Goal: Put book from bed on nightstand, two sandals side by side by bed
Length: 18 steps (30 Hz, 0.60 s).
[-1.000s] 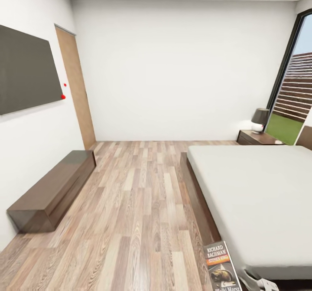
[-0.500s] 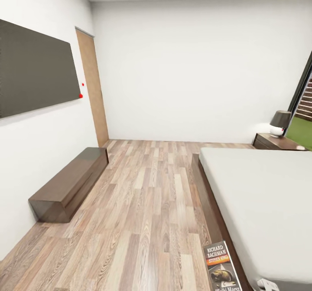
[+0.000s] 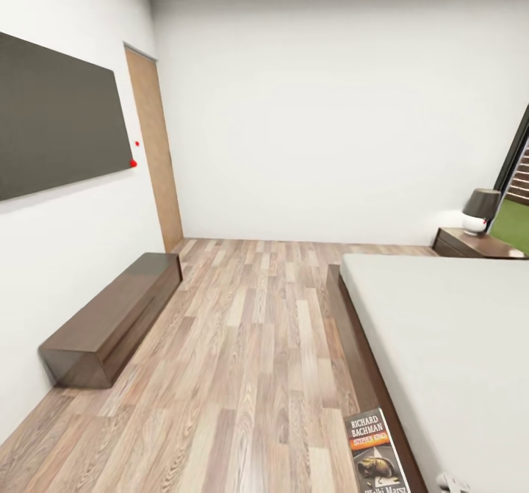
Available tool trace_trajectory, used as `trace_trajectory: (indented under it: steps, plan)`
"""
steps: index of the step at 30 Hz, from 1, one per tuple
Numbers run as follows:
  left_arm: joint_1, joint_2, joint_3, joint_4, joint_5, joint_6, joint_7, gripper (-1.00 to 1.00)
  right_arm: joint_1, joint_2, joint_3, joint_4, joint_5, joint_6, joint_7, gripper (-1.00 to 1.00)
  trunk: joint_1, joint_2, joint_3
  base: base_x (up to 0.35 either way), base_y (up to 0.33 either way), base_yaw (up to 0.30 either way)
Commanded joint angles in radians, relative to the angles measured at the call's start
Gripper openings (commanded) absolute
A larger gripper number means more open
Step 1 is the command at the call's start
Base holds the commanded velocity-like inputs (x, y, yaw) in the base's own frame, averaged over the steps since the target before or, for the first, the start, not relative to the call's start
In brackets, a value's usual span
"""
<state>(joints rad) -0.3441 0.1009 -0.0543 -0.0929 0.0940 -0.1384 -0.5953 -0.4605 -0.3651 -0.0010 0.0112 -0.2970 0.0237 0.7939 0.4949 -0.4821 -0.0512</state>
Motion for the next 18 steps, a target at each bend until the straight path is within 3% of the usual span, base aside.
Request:
trace_trajectory:
  steps: [1, 11, 18]
  plan:
    - [-0.001, 0.0, -0.006, 0.001, 0.01, -0.002, -0.003, 1.0, -0.001, 0.0, -0.002, 0.001, -0.005, 0.002, 0.003, -1.0, 0.001, -0.002, -0.002, 0.329, 0.0, 0.0]
    - [-0.001, 0.0, -0.006, 0.001, 0.01, -0.003, -0.003, 1.0, -0.001, 0.0, -0.002, 0.003, -0.005, 0.001, -0.002, -1.0, 0.001, -0.002, -0.002, 0.332, 0.0, 0.0]
    - [-0.003, -0.036, 0.001, -0.011, 0.019, -0.019, 0.004, 1.0, -0.001, 0.002, 0.0, 0.015, -0.005, -0.001, -0.024, -1.0, 0.001, -0.002, -0.002, 0.0, 0.0, 0.0]
